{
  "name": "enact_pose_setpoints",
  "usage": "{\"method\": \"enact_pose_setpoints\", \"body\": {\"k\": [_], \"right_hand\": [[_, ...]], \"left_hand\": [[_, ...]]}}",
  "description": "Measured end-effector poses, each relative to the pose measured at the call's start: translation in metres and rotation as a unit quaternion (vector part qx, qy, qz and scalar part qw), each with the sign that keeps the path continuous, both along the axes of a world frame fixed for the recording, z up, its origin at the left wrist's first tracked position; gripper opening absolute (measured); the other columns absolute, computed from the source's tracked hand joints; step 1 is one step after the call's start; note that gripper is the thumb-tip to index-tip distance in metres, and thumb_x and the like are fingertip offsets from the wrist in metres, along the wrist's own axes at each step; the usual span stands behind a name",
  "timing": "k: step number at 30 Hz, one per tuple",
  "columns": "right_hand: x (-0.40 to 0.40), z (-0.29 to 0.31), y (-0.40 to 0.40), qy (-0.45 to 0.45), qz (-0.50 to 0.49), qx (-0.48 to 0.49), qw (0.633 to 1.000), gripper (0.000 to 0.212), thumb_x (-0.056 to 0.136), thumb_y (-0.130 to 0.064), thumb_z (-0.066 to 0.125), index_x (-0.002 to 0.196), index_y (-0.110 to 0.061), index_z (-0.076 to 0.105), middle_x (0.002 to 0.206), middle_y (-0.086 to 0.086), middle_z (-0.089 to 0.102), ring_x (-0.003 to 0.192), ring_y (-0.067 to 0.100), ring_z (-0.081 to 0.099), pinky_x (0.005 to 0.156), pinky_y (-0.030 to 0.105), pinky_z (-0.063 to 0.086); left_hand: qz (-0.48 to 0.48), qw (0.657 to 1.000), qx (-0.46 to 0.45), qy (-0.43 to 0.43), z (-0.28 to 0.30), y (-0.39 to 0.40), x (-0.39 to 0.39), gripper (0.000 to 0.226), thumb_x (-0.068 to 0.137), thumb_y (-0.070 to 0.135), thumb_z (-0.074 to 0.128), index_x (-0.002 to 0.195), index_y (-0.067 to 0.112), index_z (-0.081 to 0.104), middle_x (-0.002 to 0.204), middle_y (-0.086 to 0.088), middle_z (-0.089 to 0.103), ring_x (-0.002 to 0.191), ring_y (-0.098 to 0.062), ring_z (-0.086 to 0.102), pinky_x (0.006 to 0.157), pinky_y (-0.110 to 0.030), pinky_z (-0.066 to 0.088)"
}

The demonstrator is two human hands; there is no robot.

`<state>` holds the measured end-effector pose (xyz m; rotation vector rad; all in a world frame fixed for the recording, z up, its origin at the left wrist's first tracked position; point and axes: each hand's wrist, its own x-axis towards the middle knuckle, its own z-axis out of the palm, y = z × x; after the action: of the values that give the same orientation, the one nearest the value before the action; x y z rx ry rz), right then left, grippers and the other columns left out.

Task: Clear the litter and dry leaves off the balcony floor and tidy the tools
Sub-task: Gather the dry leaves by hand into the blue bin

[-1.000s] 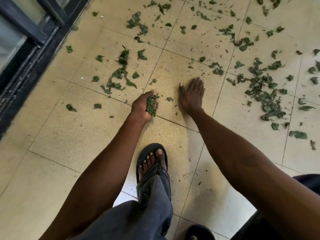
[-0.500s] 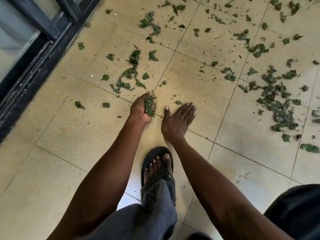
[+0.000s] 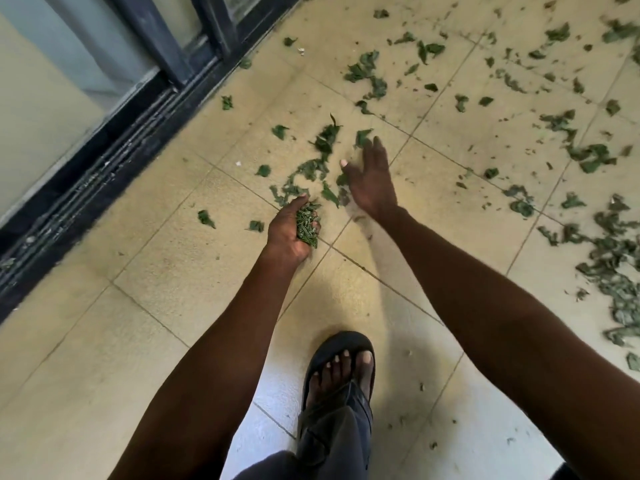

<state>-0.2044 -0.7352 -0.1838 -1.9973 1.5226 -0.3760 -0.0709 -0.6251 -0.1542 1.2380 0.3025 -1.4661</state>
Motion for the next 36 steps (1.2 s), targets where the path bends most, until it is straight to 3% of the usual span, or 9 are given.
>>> {"method": "enact_pose_setpoints", "body": {"k": [7,11,14,18,22,27,31,33,36], "right_hand": [[0.021,0.001,-0.04,0.069,0.127,0.039,0.989,0.068,0.103,-0.046,0.031,0.151,0.001,0.021,0.158,0.021,0.021,0.146,0.035,0.02,0.118,0.039,0.018],[0.033,-0.001,-0.009,-0.075,0.099,0.015,0.992,0.045,0.098,-0.039,0.049,0.136,-0.014,0.045,0.127,0.013,0.059,0.11,0.03,0.061,0.089,0.03,0.046],[0.054,0.008,-0.042,-0.117,-0.005,0.055,0.992,0.084,0.082,-0.063,0.06,0.15,-0.022,0.031,0.154,0.016,0.033,0.139,0.036,0.035,0.112,0.051,0.033],[0.076,0.029,-0.07,0.015,0.102,0.133,0.986,0.109,0.073,-0.072,0.065,0.156,-0.026,0.011,0.161,0.021,0.0,0.148,0.041,0.001,0.117,0.061,0.011],[0.092,0.01,-0.052,0.133,0.277,0.096,0.947,0.108,0.064,-0.081,0.063,0.152,-0.033,0.023,0.158,0.021,0.017,0.145,0.044,0.011,0.112,0.068,0.017],[0.075,0.008,-0.018,0.147,0.329,0.017,0.933,0.049,0.088,-0.035,0.065,0.134,-0.021,0.057,0.146,0.015,0.042,0.136,0.036,0.035,0.111,0.046,0.032],[0.046,-0.001,-0.013,0.083,0.306,-0.052,0.947,0.027,0.084,-0.015,0.055,0.101,-0.008,0.074,0.105,0.018,0.063,0.107,0.038,0.057,0.088,0.045,0.05],[0.032,0.004,-0.015,0.088,0.263,-0.031,0.96,0.03,0.085,-0.023,0.06,0.11,-0.013,0.072,0.114,0.016,0.063,0.115,0.035,0.054,0.097,0.048,0.044],[0.012,0.006,-0.017,0.17,0.277,0.031,0.945,0.079,0.07,-0.058,0.072,0.14,-0.029,0.05,0.148,0.016,0.039,0.139,0.035,0.028,0.111,0.06,0.026]], "left_hand": [[-0.002,0.999,-0.017,-0.03,0.008,-0.018,0.017,0.009,0.088,0.014,0.067,0.084,0.014,0.059,0.069,-0.005,0.057,0.041,-0.013,0.051,0.038,-0.019,0.04],[0.024,0.998,-0.013,-0.05,0.012,-0.021,0.033,0.008,0.086,0.014,0.069,0.086,0.013,0.061,0.073,-0.005,0.061,0.044,-0.013,0.055,0.04,-0.018,0.041],[0.04,0.998,-0.019,-0.039,0.014,-0.017,0.032,0.011,0.09,0.013,0.064,0.08,0.013,0.059,0.061,-0.003,0.062,0.041,-0.011,0.052,0.038,-0.016,0.039],[0.042,0.998,-0.002,-0.049,0.013,-0.003,0.039,0.009,0.09,0.016,0.066,0.084,0.013,0.06,0.064,-0.003,0.061,0.042,-0.012,0.049,0.039,-0.018,0.039],[0.051,0.997,0.005,-0.061,0.013,0.01,0.048,0.009,0.09,0.02,0.067,0.089,0.014,0.061,0.074,-0.004,0.06,0.046,-0.012,0.046,0.042,-0.017,0.04],[0.066,0.996,0.0,-0.053,0.015,0.025,0.043,0.012,0.093,0.016,0.063,0.083,0.014,0.056,0.069,-0.003,0.056,0.046,-0.012,0.044,0.04,-0.018,0.039],[0.071,0.996,0.002,-0.045,0.015,0.033,0.034,0.014,0.09,0.014,0.066,0.082,0.016,0.054,0.067,-0.002,0.054,0.046,-0.012,0.045,0.04,-0.02,0.039],[0.067,0.997,0.001,-0.045,0.015,0.035,0.028,0.014,0.09,0.014,0.067,0.083,0.015,0.055,0.066,-0.002,0.054,0.045,-0.012,0.046,0.04,-0.02,0.039],[0.059,0.997,0.006,-0.041,0.016,0.038,0.021,0.013,0.089,0.013,0.068,0.084,0.015,0.056,0.067,-0.002,0.055,0.043,-0.012,0.048,0.04,-0.02,0.039]]}}
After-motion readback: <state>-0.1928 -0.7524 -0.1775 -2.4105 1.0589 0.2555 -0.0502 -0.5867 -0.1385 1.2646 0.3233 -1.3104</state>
